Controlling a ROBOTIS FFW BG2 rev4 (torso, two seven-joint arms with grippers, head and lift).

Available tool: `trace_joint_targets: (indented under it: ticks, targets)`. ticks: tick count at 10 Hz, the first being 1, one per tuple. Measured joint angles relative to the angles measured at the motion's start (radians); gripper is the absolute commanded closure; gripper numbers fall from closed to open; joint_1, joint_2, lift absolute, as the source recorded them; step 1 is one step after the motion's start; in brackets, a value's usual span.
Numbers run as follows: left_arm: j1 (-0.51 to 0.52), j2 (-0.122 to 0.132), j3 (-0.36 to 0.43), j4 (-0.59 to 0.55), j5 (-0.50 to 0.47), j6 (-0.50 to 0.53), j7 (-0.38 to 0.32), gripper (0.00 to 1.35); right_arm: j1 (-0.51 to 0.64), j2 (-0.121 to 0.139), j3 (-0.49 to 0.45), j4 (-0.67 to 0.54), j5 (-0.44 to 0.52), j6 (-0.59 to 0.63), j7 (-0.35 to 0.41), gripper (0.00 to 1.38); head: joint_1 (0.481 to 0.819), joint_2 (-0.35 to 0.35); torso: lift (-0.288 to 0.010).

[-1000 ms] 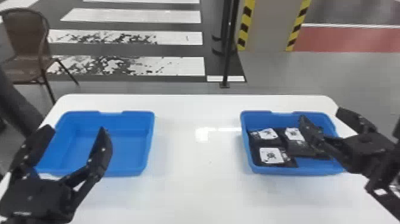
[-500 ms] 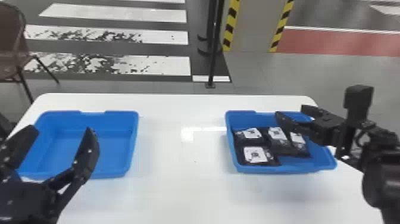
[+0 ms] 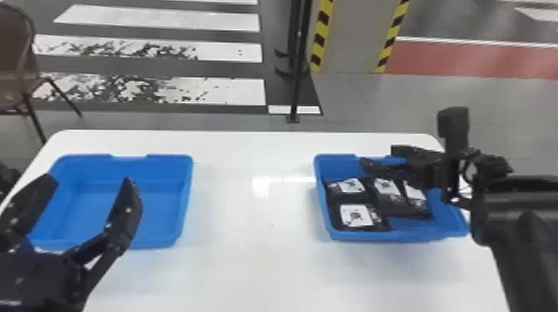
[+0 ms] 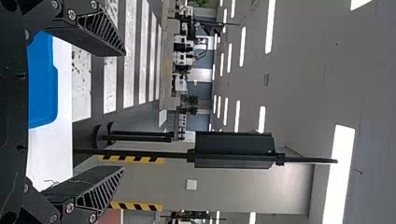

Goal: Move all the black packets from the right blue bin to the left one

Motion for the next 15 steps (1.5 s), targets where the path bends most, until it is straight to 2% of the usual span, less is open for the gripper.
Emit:
trace_joint_targets:
  ticks: [3,5,8,10,15]
  targets:
    - [-0.001,0.000,-0.001,0.004,0.004,-0.005,0.000,0.17,-0.023,-0.001,0.059,-0.072,0.093,0.184,0.049,0.20,0.695,-0.064,-0.140]
    - [-0.001,0.000,-0.002,0.010,0.006,-0.010,0.000,0.17,-0.070,-0.001,0.066,-0.069,0.206,0.299,0.105,0.20,0.695,-0.081,-0.140]
    - [-0.008,0.000,-0.009,0.017,0.008,-0.016,0.000,0.17,-0.219,-0.006,0.093,0.140,0.324,0.309,0.186,0.20,0.695,-0.106,-0.140]
    - [-0.013,-0.001,-0.011,0.023,0.009,-0.025,0.000,0.17,-0.238,0.000,0.113,0.182,0.297,0.297,0.195,0.20,0.695,-0.087,-0.140]
    - [-0.015,-0.002,-0.013,0.030,0.009,-0.034,0.000,0.17,-0.242,0.010,0.190,0.201,0.227,0.412,0.191,0.20,0.695,-0.040,-0.140]
